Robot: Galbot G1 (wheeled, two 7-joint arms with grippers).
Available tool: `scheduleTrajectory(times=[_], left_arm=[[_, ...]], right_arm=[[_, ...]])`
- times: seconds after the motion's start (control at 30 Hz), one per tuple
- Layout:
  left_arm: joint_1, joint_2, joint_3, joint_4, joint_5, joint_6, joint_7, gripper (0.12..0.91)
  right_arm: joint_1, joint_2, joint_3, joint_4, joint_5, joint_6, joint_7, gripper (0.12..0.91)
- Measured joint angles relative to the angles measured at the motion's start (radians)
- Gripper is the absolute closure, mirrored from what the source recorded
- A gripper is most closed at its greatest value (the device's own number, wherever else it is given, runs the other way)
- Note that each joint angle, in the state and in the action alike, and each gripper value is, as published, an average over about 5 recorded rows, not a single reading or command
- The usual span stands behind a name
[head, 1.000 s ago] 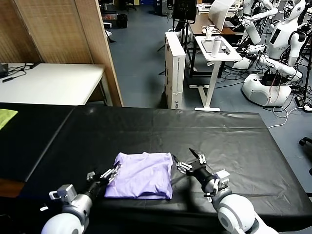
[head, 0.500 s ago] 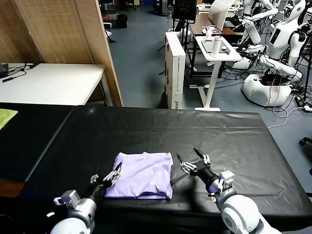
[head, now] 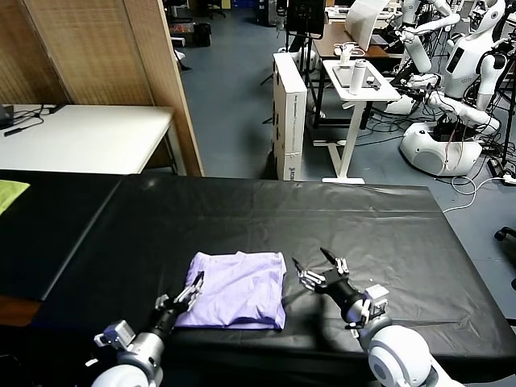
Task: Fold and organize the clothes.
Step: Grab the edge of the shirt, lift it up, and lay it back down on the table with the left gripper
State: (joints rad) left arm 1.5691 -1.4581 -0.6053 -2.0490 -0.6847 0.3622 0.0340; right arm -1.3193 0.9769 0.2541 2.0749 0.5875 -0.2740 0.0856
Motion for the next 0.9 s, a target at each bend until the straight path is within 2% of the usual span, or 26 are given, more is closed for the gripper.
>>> scheduleTrajectory(times=[0.3,0.4,0.53,0.67,0.73,0.8,0.9], left_arm=[[0.000,-0.006,-0.004,0.016,-0.026,-0.002,0.002,0.171],[0.001,-0.008,-0.004,0.015,-0.032,-0.001,0.003,0.221],[0.003,-0.011,-0.007,0.015,-0.059,0.007,0.003,0.423],[0.001,-0.014,-0.017,0.017,-0.104,0.028,-0.003,0.688],[0.000,-0.015,-0.020,0.017,-0.115,0.034,-0.009,0.792],[-0.003,-0.012,-0.024,0.014,-0.121,0.038,-0.016,0.858],[-0.013,0.002,-0.034,0.005,-0.122,0.044,-0.026,0.870]], right_arm=[[0.000,0.000,0.000,-0.001,-0.001,0.000,0.000,0.118],[0.002,0.004,-0.002,-0.003,-0.003,0.000,0.000,0.118],[0.004,0.009,-0.004,-0.007,-0.004,0.000,-0.001,0.118],[0.005,0.016,-0.005,-0.011,-0.008,0.001,-0.001,0.118],[0.005,0.020,-0.005,-0.012,-0.010,0.002,-0.001,0.118],[0.004,0.023,-0.004,-0.014,-0.014,0.003,-0.001,0.118],[0.000,0.028,-0.002,-0.019,-0.022,0.006,-0.001,0.118]])
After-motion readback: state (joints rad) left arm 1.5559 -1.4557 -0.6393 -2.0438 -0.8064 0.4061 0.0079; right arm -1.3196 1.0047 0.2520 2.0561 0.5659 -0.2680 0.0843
